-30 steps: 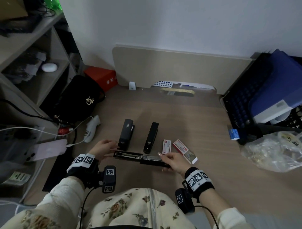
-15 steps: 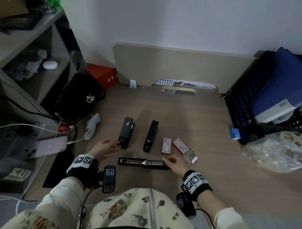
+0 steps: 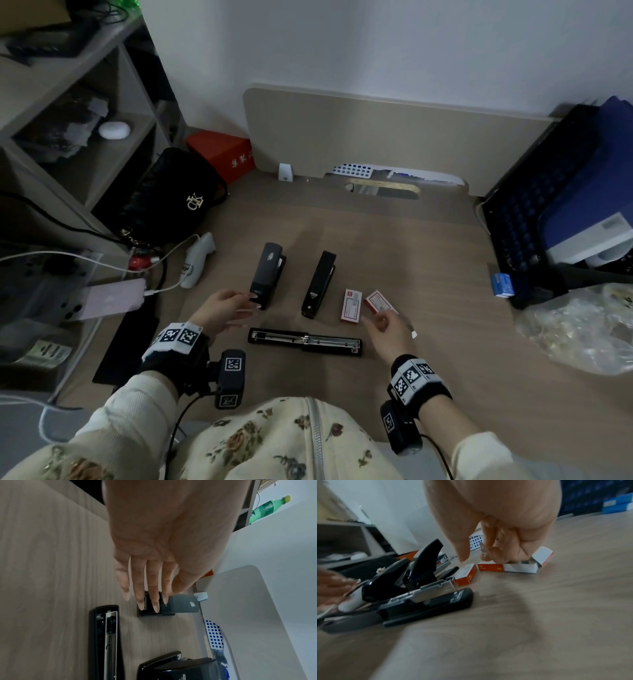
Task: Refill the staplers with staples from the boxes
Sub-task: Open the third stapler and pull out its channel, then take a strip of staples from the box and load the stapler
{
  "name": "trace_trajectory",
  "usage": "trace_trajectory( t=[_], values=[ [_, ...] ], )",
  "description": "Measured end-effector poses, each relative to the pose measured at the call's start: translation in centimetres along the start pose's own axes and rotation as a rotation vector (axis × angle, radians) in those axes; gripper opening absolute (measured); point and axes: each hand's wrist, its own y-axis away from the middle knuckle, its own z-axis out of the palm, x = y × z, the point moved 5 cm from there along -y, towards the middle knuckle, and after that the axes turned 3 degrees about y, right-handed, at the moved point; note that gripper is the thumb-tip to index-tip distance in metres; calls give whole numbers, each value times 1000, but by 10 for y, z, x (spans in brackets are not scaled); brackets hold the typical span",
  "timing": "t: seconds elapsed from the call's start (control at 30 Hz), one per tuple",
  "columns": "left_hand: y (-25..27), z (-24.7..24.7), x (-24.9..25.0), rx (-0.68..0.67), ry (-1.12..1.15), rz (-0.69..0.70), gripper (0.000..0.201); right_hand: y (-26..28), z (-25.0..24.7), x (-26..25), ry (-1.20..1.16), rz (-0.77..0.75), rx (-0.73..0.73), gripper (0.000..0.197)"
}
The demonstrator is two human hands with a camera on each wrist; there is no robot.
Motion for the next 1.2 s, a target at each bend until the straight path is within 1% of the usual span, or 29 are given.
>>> trace_trajectory(
  t=[0.07, 0.13, 0.23, 0.3, 0.37, 0.47, 0.57, 0.7, 0.8, 0.9, 0.97, 1.03, 1.13, 1.2],
  values=[
    [0, -1, -1, -4, -9, 4, 16, -2, 6, -6, 68, -52, -6, 41],
    [-1, -3, -2, -6, -23, 11, 17, -4, 7, -10, 100, -57, 47, 39],
    [-1, -8, -4, -8, -35, 15, 19, -5, -5, -8, 133, 30, 209, 28],
    [-2, -11, -4, 3, -26, 15, 19, -4, -15, 4, 140, 114, 272, 21],
    [-4, -13, -4, 16, -13, 18, 21, -5, -20, 19, 150, 156, 269, 17],
    [-4, -9, -4, -1, -11, 16, 21, -4, -22, 38, 247, 185, 223, 19],
    [-4, -4, -3, -14, -13, 10, 20, -3, -20, 45, 311, 158, 182, 20],
    [-4, -3, -3, -13, -15, 3, 18, -2, -17, 41, 291, 128, 153, 27],
    [-3, -4, -4, -10, -22, 1, 19, -4, -18, 40, 270, 134, 164, 28],
    [-4, -6, -6, -9, -20, -5, 21, -8, -20, 40, 256, 126, 179, 18],
    [-5, -7, -8, -10, -20, -7, 21, -10, -19, 42, 262, 113, 182, 15],
    [-5, -8, -8, -10, -24, -7, 21, -9, -19, 42, 260, 97, 192, 15],
    [-5, -7, -8, -9, -26, -7, 20, -5, -22, 41, 256, 137, 227, 13],
    [-6, -5, -7, -8, -18, -7, 20, 0, -25, 37, 278, 148, 237, 17]
  ],
)
